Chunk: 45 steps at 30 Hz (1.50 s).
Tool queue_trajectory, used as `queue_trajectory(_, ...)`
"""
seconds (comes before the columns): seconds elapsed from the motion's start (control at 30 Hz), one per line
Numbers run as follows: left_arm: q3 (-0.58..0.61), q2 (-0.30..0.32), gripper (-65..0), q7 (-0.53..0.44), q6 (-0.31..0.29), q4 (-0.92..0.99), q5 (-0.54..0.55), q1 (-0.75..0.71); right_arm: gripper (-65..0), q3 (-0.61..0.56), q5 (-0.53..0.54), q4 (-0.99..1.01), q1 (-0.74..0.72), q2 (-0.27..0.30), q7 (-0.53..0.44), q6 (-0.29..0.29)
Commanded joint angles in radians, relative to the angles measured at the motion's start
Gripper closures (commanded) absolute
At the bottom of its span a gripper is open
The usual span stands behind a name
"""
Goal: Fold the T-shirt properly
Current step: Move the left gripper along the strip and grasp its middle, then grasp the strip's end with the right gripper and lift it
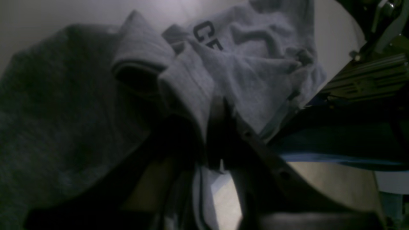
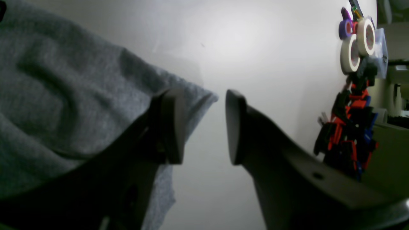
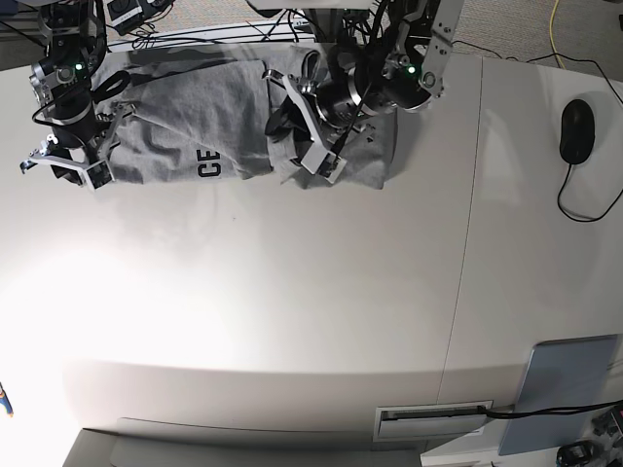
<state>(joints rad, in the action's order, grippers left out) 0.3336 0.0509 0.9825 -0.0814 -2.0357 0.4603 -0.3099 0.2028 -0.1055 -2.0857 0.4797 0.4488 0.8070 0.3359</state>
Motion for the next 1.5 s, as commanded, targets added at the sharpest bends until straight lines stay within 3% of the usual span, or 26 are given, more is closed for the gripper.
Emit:
queue_trajectory(0.0,0.005,-0.017,0.0,-0.018,-0.004,-0.009,0.018,0.006,-21.5,0.009,-0.007,-0.013,-0.003,0.016,-0.011,-0.019)
queue_trajectory(0.1,0.005,-0.023,0.0,-0.019,-0.005,0.0,0.018,0.014,-21.5,0.009,-0.007,-0.013,-0.003,0.016,-0.01,-0.019)
queue_trajectory(0.13,0.005,-0.023,-3.5,-0.024,-0.005,0.0,0.018,0.015,-21.6,0.009,-0.007,-0.013,-0.003,0.016,-0.007,-0.019)
queue_trajectory(0.27,0.005,-0.023,-30.4,-0.034,-0.036,0.0,0.018,0.019,-23.8,0.009,-0.007,-0.013,-0.003,0.016,0.008,-0.019)
queue_trajectory(0.33,0.005,-0.023,-36.7,-0.033,-0.044,0.0,0.018,0.025,-26.4,0.009,-0.008,-0.013,-0.003,0.016,0.013,-0.019)
queue_trajectory(0.5,0.005,-0.023,-37.1,-0.04,-0.057,0.0,0.027,0.036,-26.4,0.009,-0.007,-0.013,-0.003,0.016,0.013,-0.019)
queue_trajectory(0.67,0.003,-0.022,-37.0,-0.04,-0.109,-0.001,0.014,0.047,-26.4,0.016,0.016,-0.013,-0.003,0.017,0.034,-0.031)
queue_trajectory(0.77,0.004,-0.016,-37.0,-0.04,-0.154,-0.002,-0.018,0.047,-26.4,0.094,0.188,0.0,0.0,0.016,0.078,-0.008)
queue_trajectory(0.9,0.003,-0.002,-37.0,-0.042,-0.156,-0.005,-0.023,0.047,-26.4,0.281,0.494,0.083,-0.002,0.017,0.144,0.106)
queue_trajectory(1.0,0.004,0.002,-36.9,-0.063,-0.157,-0.006,-0.023,0.046,-26.4,0.403,0.745,0.188,-0.029,0.017,0.278,0.184)
queue_trajectory(1.07,0.004,0.002,-36.9,-0.074,-0.157,-0.006,-0.016,0.047,-26.4,0.443,0.87,0.27,-0.057,0.018,0.356,0.22)
queue_trajectory(1.13,0.004,0.002,-36.9,-0.079,-0.157,-0.006,-0.011,0.047,-26.5,0.445,0.966,0.356,-0.075,0.026,0.371,0.226)
queue_trajectory(1.27,0.004,0.002,-36.9,-0.075,-0.157,-0.006,-0.016,0.047,-30.3,0.418,1.054,0.498,-0.103,0.028,0.367,0.23)
queue_trajectory(1.47,0.004,0.002,-36.9,-0.075,-0.157,-0.006,-0.046,0.047,-32.0,0.348,1.062,0.583,-0.111,0.028,0.369,0.23)
